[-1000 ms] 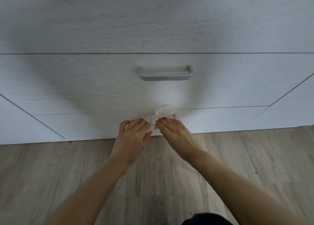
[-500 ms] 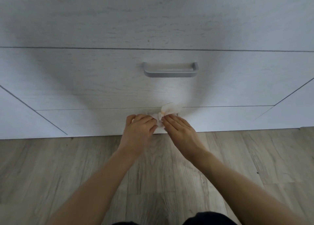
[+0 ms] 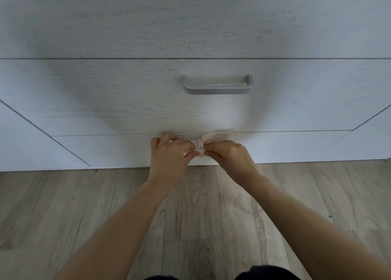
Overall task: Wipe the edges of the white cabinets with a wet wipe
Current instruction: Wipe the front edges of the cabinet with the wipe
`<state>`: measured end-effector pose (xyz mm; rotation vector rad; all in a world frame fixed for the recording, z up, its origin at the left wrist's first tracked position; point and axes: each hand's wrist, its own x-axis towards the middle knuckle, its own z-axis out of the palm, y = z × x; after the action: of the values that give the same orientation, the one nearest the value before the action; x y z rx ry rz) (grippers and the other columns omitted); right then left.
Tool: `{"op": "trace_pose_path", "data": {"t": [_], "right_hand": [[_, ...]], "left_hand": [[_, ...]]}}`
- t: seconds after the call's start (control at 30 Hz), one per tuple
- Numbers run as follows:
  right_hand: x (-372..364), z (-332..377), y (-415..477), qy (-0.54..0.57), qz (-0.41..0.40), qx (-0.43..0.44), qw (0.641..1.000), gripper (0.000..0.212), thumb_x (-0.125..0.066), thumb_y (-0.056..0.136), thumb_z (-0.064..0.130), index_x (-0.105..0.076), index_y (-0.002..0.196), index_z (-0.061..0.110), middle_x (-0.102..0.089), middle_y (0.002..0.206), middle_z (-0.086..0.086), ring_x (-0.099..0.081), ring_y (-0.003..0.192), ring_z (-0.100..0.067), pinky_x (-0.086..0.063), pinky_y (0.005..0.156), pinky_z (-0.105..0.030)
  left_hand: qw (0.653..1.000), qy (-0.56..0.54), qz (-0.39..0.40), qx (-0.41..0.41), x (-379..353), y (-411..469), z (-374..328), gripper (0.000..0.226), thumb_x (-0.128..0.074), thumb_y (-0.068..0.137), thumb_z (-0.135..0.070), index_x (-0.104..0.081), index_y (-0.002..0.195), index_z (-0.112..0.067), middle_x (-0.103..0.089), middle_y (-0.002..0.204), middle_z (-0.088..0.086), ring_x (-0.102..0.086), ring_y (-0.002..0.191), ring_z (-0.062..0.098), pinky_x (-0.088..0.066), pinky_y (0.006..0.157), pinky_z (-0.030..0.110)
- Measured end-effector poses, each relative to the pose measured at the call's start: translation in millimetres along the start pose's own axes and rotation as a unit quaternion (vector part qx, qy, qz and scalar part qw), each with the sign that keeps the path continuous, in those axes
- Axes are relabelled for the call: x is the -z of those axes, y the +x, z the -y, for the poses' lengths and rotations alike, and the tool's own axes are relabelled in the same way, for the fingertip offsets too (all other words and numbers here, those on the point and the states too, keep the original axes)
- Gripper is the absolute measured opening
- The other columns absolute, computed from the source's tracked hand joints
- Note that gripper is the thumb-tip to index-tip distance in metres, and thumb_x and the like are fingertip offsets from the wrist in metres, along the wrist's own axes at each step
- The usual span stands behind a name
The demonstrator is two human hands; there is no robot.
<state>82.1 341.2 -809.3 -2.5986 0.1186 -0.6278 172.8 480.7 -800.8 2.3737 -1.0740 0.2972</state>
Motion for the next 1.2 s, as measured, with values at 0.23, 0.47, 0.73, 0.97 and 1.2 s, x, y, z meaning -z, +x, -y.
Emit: {"op": "trace_pose_path", "data": {"t": [0.23,0.47,0.73,0.97,1.2], "right_hand": [[-1,-4,6,0.057,0.02,-0.039,0.997,0.01,-0.072,0.077,0.012,-0.072,0.087,0.008,-0.071,0.087,-0.007,-0.062,0.082,-0.019,-0.045,0.069,-0.022],[-8,-6,3,0.017,-0.027,-0.013,0.999,0.012,-0.077,0.071,0.006,-0.071,0.081,0.006,-0.073,0.082,-0.005,-0.061,0.08,-0.015,-0.037,0.079,-0.022],[-17,1,5,0.006,-0.042,-0.051,0.998,0.007,-0.074,0.074,0.015,-0.069,0.073,0.01,-0.072,0.078,0.0,-0.065,0.078,-0.018,-0.017,0.074,-0.023],[-1,-7,-3,0.015,-0.056,-0.054,0.997,0.004,-0.069,0.077,0.012,-0.071,0.075,0.015,-0.07,0.075,0.003,-0.058,0.072,-0.008,-0.025,0.075,-0.031],[-10,0,-2,0.022,-0.032,-0.077,0.996,0.013,-0.07,0.08,0.021,-0.072,0.091,0.015,-0.073,0.093,0.001,-0.064,0.086,-0.016,-0.015,0.077,-0.022]], "left_hand": [[1.0,-0.026,0.01,-0.003,-6,0,2,0.009,-0.076,0.073,-0.025,-0.072,0.076,-0.017,-0.07,0.076,-0.007,-0.053,0.081,0.025,-0.013,0.065,0.024],[1.0,-0.012,0.009,0.006,-8,0,-3,0.011,-0.076,0.073,-0.023,-0.072,0.079,-0.015,-0.07,0.074,-0.005,-0.052,0.077,0.025,-0.014,0.064,0.023],[0.999,-0.023,0.011,-0.025,0,2,3,0.009,-0.069,0.074,-0.025,-0.075,0.075,-0.019,-0.072,0.078,-0.006,-0.052,0.075,0.027,-0.013,0.062,0.023],[0.998,-0.045,0.036,0.003,-14,8,-14,0.011,-0.067,0.081,-0.028,-0.075,0.079,-0.022,-0.071,0.076,-0.006,-0.042,0.08,0.017,-0.014,0.065,0.024],[0.999,-0.02,0.017,-0.028,-2,1,6,0.016,-0.067,0.073,-0.037,-0.075,0.078,-0.025,-0.072,0.078,-0.01,-0.043,0.076,0.015,-0.012,0.062,0.025]]}}
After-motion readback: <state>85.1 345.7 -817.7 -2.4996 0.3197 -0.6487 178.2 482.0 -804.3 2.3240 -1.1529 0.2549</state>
